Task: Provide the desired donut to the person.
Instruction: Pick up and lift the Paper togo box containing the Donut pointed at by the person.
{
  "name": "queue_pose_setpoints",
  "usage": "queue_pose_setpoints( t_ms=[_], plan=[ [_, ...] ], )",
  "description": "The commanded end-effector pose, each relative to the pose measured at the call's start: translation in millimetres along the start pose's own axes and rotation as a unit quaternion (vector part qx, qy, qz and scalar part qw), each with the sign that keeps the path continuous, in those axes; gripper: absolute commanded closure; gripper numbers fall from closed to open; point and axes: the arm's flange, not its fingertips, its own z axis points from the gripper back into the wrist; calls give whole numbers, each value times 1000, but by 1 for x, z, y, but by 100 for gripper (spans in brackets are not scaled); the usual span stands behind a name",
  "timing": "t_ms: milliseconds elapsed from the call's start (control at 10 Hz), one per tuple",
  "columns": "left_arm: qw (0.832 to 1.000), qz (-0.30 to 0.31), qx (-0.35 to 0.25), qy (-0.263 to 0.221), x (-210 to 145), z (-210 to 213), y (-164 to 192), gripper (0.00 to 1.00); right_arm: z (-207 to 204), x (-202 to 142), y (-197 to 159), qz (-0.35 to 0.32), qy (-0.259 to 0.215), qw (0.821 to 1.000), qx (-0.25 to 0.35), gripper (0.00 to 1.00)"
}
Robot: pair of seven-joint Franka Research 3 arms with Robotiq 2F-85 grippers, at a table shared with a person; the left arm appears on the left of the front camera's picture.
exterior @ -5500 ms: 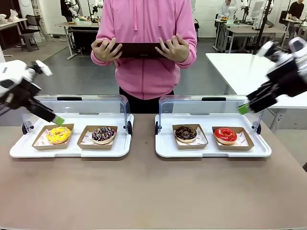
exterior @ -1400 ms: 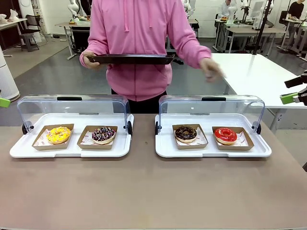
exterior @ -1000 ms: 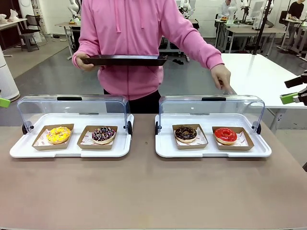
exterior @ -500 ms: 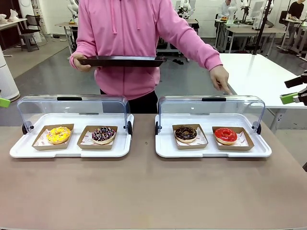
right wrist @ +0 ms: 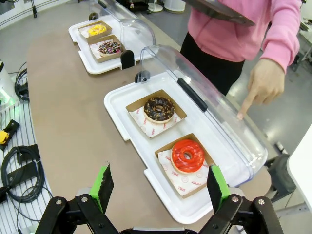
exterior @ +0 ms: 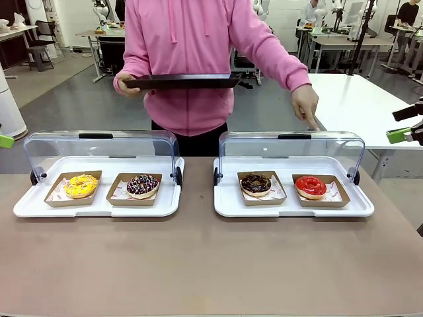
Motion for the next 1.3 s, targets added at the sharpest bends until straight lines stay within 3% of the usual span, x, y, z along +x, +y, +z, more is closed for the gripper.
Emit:
queue_pose_setpoints(
  t_ms=[0, 700, 1000, 1200],
  plan=[
    [1000, 5, 0, -4, -1, 1, 1, 0, -2, -1, -1, 1, -7, 1000, 6, 0],
    [1000, 5, 0, -4, -1, 1, 1, 0, 0, 0, 0, 0, 1, 1000, 0, 0],
    [1000, 5, 0, -4, -1, 1, 1, 0, -44, 54, 19, 80, 180, 980, 24, 0],
    [1000, 5, 0, -4, -1, 1, 1, 0, -87, 47, 11, 93, 269, 957, 52, 0]
  ],
)
